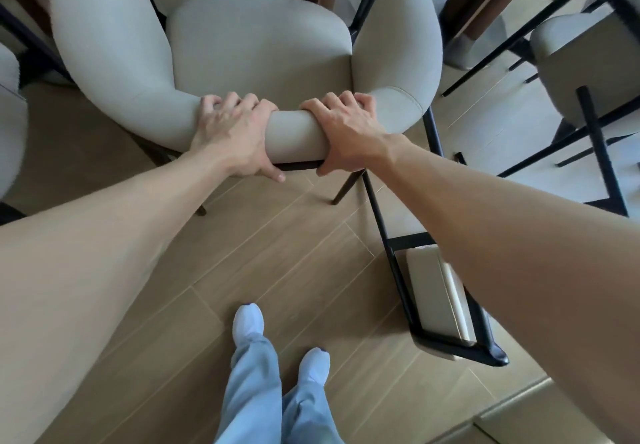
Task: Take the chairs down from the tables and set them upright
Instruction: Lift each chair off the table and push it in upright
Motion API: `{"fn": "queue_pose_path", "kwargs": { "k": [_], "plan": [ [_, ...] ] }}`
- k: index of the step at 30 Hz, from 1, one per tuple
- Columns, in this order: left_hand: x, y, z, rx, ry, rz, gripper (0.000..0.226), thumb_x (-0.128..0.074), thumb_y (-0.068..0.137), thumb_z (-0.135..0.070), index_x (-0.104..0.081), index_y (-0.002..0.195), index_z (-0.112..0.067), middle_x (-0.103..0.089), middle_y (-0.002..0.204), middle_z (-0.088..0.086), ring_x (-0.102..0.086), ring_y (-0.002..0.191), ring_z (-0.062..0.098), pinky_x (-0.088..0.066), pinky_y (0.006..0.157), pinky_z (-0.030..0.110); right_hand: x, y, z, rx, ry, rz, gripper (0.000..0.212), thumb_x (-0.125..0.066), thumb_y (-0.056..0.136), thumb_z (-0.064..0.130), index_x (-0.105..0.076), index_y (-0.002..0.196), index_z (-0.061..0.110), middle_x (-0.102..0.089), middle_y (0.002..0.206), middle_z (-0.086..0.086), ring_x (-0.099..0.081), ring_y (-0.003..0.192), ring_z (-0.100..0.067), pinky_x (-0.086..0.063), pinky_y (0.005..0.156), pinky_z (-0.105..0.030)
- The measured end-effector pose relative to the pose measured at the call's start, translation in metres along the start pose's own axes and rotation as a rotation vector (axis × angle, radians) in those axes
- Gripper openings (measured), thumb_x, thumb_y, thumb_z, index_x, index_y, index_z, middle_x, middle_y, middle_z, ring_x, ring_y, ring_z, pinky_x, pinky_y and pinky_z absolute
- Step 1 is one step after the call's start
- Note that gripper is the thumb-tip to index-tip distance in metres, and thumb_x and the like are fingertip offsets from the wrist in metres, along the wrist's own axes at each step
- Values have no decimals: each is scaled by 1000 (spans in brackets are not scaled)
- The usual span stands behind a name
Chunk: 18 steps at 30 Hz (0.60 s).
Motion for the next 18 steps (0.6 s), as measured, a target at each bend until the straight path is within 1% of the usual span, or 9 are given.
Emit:
{"fn": "queue_pose_path", "kwargs": {
  "k": [4, 11, 15, 18],
  "plan": [
    [7, 24, 7, -12, 5, -20, 100, -78, 53, -76, -47, 136, -31, -57, 127, 1, -47, 124, 27, -30, 104, 44, 9, 23, -8, -7, 5, 8, 103, -88, 57, 50, -39, 145, 29, -50, 128, -4, -44, 124, -30, -26, 113, -48],
    [11, 43, 15, -28, -5, -24, 95, -77, 54, -77, -49, 132, -29, -58, 123, 2, -48, 120, 28, -31, 99, 43, 16, 40, -15, -20, 14, 8, 99, -87, 57, 48, -41, 142, 28, -51, 127, -4, -45, 123, -29, -26, 111, -47],
    [12, 42, 13, -32, 10, -30, 96, -77, 54, -76, -48, 132, -29, -58, 123, 3, -49, 119, 28, -31, 98, 43, 21, 35, -13, -26, 4, 1, 99, -87, 60, 47, -39, 144, 27, -51, 130, -4, -45, 125, -28, -26, 114, -46],
    [13, 40, 14, -23, 17, -23, 99, -76, 53, -78, -47, 135, -30, -58, 125, 3, -49, 120, 28, -32, 99, 43, 24, 27, -4, -76, -25, 11, 99, -87, 64, 41, -36, 146, 21, -48, 136, -6, -42, 132, -28, -22, 119, -46]
  ]
}}
Point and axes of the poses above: each hand's wrist, its own y-axis towards the middle knuckle, its own x-axis out of the back of the hand, z = x × y, the point moved 3 cm from there along y, towards the middle knuckle
